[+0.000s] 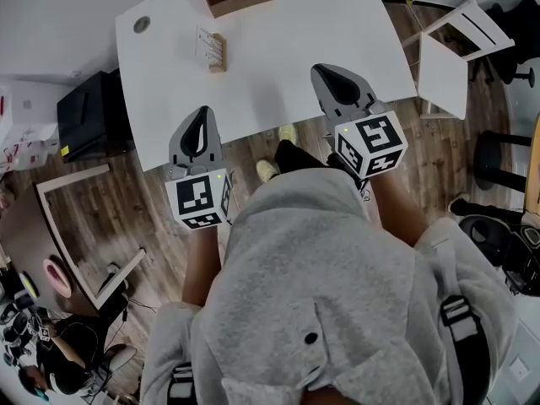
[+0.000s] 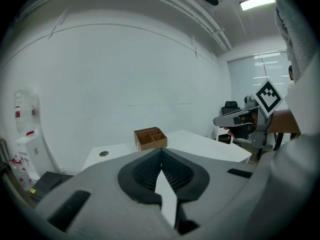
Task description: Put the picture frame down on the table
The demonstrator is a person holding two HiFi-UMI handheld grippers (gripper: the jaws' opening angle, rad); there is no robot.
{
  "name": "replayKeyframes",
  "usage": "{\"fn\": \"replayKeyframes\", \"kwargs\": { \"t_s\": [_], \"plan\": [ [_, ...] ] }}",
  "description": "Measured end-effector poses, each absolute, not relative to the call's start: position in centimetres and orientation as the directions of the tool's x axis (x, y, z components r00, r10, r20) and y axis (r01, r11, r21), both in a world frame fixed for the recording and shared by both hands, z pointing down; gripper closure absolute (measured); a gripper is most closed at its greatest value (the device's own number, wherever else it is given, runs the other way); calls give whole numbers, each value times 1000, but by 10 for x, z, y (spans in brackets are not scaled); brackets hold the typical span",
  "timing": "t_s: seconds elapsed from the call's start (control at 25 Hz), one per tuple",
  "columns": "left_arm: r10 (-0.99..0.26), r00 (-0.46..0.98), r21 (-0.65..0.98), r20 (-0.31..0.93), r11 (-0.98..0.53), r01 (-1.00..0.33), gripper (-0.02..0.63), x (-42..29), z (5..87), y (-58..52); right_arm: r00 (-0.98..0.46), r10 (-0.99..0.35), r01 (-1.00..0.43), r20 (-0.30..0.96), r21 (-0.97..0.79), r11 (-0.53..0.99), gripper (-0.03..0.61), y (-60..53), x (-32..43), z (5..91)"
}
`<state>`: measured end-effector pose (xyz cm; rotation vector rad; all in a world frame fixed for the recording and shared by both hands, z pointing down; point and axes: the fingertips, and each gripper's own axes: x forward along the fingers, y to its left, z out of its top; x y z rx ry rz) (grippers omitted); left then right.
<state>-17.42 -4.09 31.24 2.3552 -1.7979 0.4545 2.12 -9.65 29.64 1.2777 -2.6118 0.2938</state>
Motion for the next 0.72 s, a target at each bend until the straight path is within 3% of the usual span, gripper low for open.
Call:
{"fn": "replayKeyframes", "kwargs": {
  "t_s": [0.72],
  "plan": [
    [-914, 245, -94, 323, -288, -953, 594, -167, 318, -18, -588, -764, -805, 266, -105, 583, 551, -81, 27, 300]
  ]
}}
